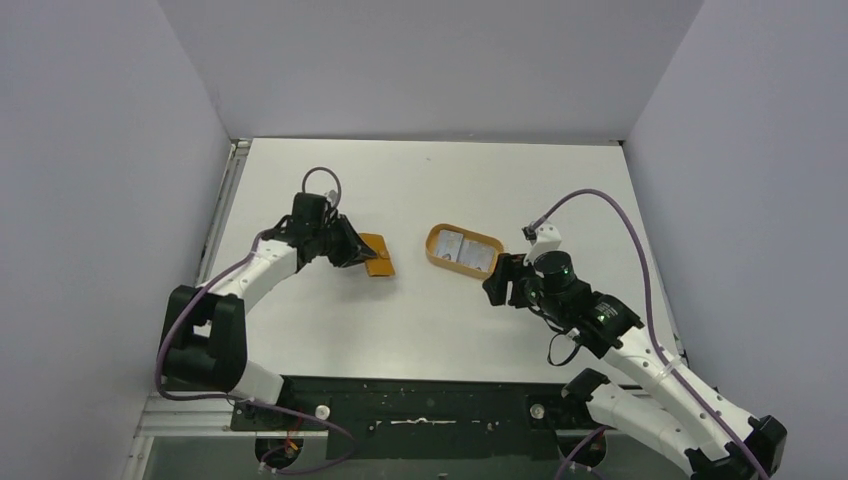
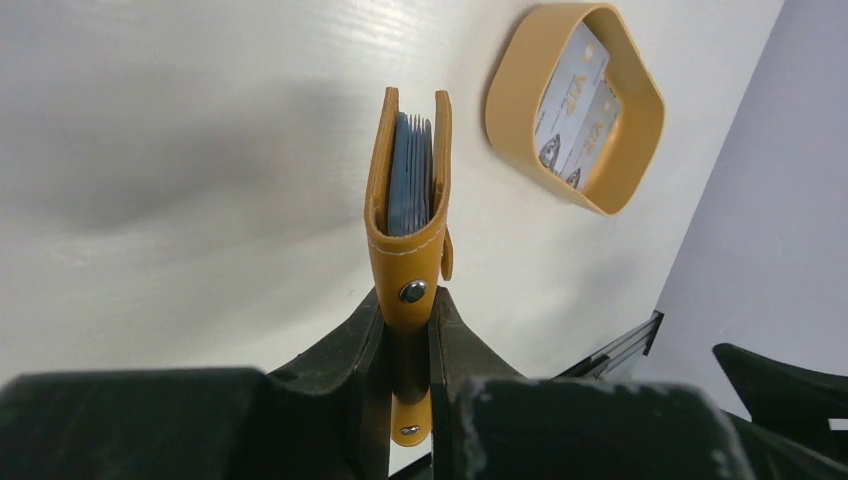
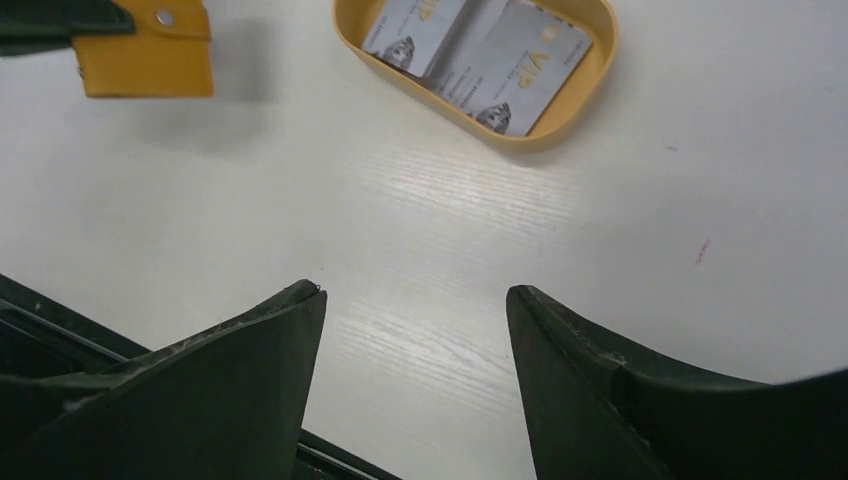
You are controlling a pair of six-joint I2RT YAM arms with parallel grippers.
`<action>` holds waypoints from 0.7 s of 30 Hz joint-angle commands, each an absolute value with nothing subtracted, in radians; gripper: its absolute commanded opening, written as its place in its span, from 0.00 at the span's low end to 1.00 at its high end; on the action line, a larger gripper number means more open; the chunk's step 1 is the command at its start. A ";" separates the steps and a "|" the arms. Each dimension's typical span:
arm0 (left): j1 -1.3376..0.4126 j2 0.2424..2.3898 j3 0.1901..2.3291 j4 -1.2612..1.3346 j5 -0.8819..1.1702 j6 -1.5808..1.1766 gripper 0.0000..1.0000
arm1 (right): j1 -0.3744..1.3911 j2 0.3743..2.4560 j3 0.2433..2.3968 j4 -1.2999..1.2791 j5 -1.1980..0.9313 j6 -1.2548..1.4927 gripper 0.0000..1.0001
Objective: Put the credit cards into the card holder
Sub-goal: Place the card holder at the center of the board.
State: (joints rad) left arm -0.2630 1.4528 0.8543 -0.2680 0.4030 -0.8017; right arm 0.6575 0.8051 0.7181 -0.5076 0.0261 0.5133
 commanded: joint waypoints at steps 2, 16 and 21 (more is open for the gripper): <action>-0.194 1.597 0.986 -0.405 0.478 -0.643 0.00 | 0.656 0.788 0.647 -0.508 0.054 0.551 0.68; -0.185 1.782 1.093 -0.353 0.694 -0.582 0.00 | 0.656 0.787 0.627 -0.488 0.008 0.542 0.66; -0.184 1.846 1.202 -0.355 0.681 -0.540 0.00 | 0.657 0.785 0.611 -0.468 0.008 0.561 0.65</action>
